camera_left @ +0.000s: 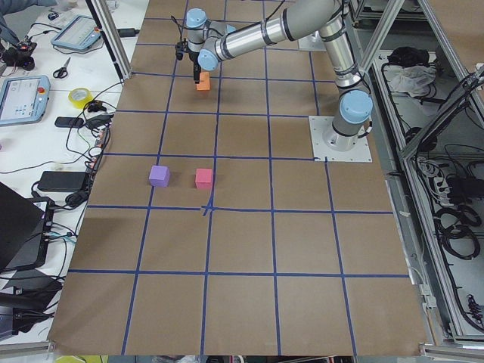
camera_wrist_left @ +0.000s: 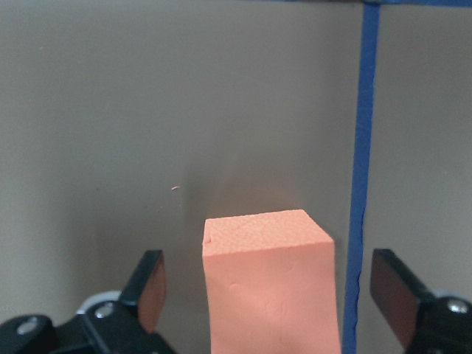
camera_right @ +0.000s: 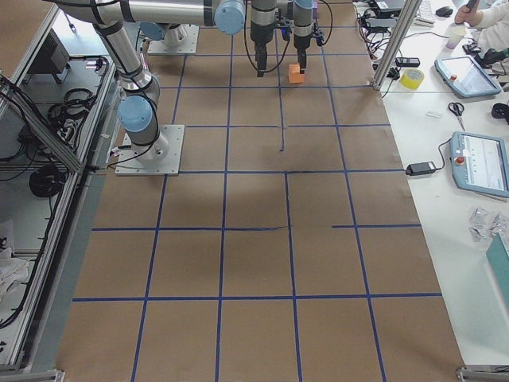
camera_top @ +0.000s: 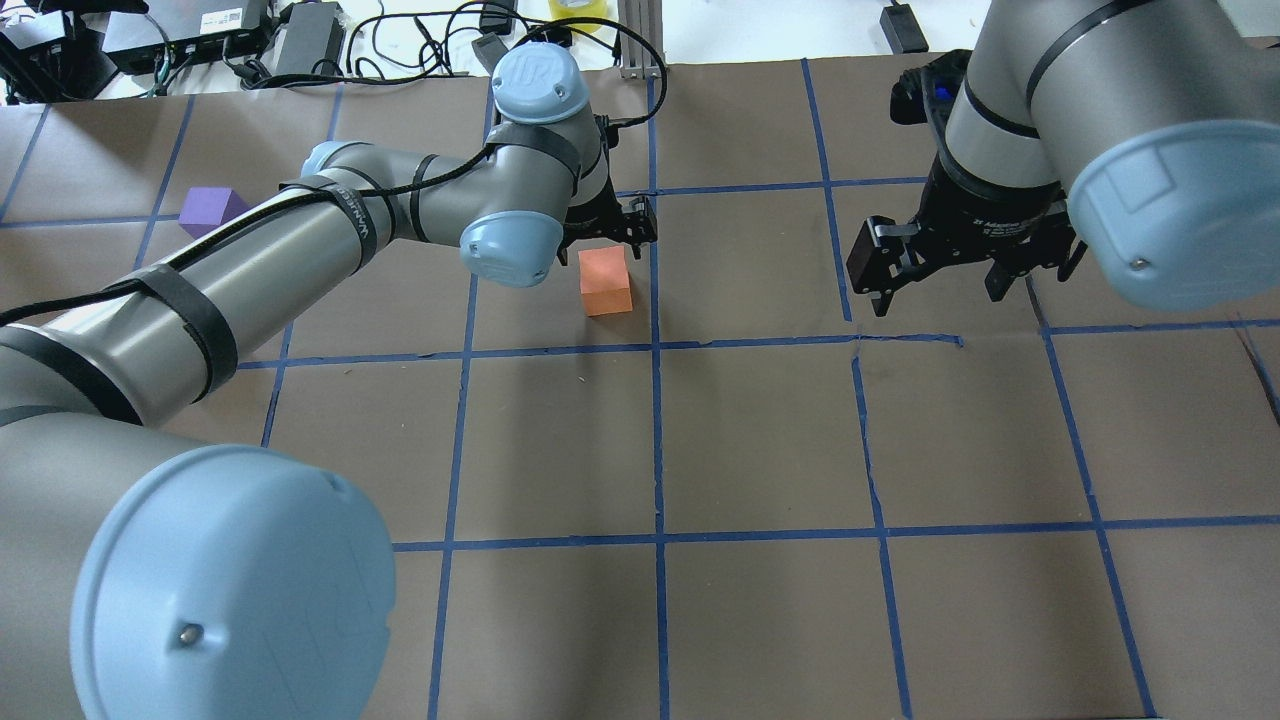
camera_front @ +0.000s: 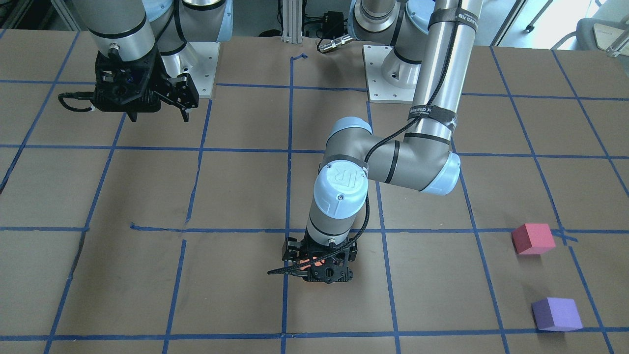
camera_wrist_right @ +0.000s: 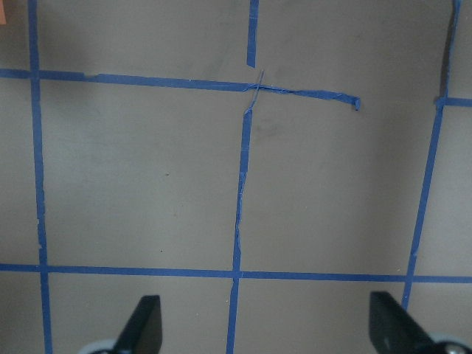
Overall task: Arrange blocks in a line
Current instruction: 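Lower the left gripper onto the orange cube and grasp it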
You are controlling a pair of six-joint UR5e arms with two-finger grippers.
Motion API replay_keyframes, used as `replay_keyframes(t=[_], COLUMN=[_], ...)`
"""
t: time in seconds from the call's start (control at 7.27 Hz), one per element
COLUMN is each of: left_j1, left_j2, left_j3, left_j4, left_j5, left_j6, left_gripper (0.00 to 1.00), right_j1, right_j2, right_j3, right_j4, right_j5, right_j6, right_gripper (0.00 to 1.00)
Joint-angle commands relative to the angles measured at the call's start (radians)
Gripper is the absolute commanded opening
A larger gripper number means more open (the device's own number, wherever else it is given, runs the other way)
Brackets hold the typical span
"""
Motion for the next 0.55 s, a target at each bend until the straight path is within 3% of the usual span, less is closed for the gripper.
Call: replay_keyframes(t=[0.0,0.41], left_j1=[-0.002,-0.002], left_j2=[-0.009,-0.016], left_j3=[-0.001,0.001], left_j4=[-0.056,-0.053], left_j5=[0.005,0.006], left_j6=[0.0,0.001], left_gripper=[1.0,1.0], right_j1=[0.002,-0.001], right_j2=[0.0,-0.003], right_j3=[0.002,-0.016], right_j4=[0.003,0.015], right_j5=[0.0,-0.015], right_j6=[0.0,0.0], right_gripper=[1.0,1.0])
